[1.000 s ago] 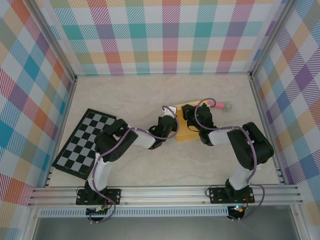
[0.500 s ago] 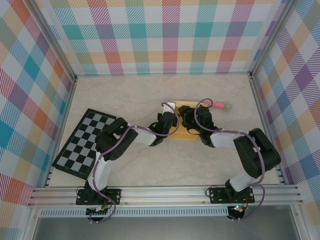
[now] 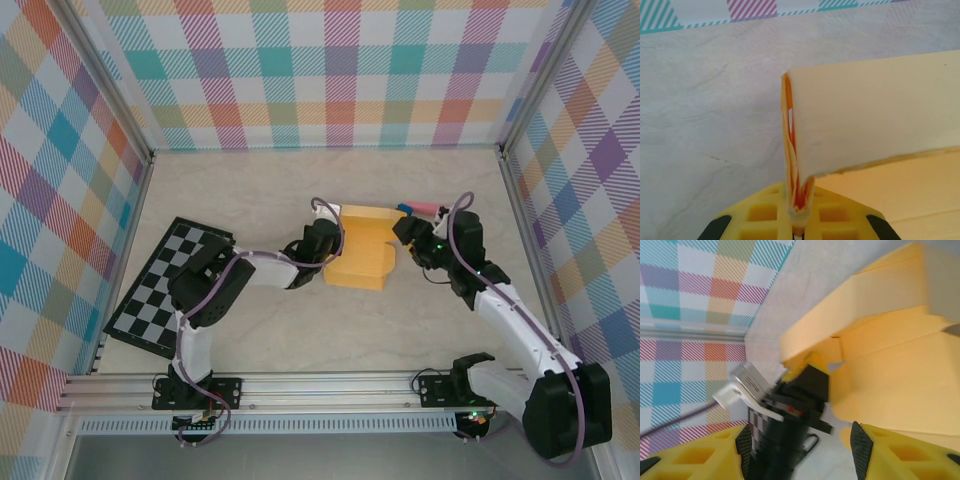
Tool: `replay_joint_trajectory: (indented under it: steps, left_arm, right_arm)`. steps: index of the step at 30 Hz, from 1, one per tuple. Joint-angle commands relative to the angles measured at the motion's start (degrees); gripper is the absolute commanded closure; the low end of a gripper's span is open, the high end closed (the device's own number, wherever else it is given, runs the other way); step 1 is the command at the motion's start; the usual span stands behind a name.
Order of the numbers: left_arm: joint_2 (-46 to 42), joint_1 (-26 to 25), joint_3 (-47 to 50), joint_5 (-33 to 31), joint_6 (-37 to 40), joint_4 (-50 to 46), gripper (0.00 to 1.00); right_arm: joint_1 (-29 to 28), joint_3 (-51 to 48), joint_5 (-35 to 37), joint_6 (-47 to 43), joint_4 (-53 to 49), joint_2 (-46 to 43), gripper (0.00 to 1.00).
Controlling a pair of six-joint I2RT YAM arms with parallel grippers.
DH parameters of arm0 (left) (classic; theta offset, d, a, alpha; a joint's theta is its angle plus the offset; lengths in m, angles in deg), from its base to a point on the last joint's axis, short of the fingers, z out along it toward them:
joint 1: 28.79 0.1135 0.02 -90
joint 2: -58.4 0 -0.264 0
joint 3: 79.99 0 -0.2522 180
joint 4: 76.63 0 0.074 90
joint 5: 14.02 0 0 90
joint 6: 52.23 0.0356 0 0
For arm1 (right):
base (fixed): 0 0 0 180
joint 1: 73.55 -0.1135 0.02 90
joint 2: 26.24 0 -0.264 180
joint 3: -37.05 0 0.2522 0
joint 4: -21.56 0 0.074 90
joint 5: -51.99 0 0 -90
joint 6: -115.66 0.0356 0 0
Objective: Fold the paper box
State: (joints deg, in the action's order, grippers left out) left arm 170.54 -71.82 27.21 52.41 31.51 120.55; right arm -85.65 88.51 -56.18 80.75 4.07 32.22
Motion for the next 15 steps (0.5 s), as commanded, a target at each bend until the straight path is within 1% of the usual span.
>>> replay_joint_trajectory:
  steps: [1,2,3,4,5,6,11,13,15]
  left_arm:
    - [-6.3,2.0,-0.1,2.7,-1.9,-11.2,1.0]
    - [-7.5,2.4,-0.1,3.8,-1.8,-13.3,1.0]
    - [-9.0,3.1,0.0,5.1,-1.4,-15.3,1.0]
    - [-10.3,3.7,0.4,6.1,-1.0,-16.9,1.0]
    - [-11.3,4.1,0.9,7.1,-0.4,-17.5,1.0]
    - [-12.3,4.7,1.9,8.3,0.3,-17.4,1.0]
    - [-15.0,7.6,5.9,12.1,1.0,-14.9,1.0]
    - [-15.8,8.4,6.2,14.3,1.2,-14.9,1.0]
    - [-16.9,8.9,6.4,16.8,2.3,-14.6,1.0]
  right_arm:
    - [5.7,3.5,-6.9,-15.3,-7.8,1.0,0.4]
    - [7.0,4.4,-8.4,-19.1,-7.7,2.1,0.37]
    - [8.0,5.7,-10.3,-24.9,-7.8,3.6,0.28]
    - [8.4,7.7,-10.2,-30.6,-9.8,5.2,0.27]
    - [8.5,9.2,-9.3,-35.3,-11.6,6.8,0.27]
    - [8.9,10.5,-10.2,-41.2,-12.2,8.4,0.29]
    - [10.8,8.9,-12.5,-64.8,-5.9,11.8,0.29]
    - [10.8,8.6,-11.3,-70.8,-5.6,13.3,0.3]
    - [10.7,7.6,-15.0,-76.2,-4.4,13.6,0.3]
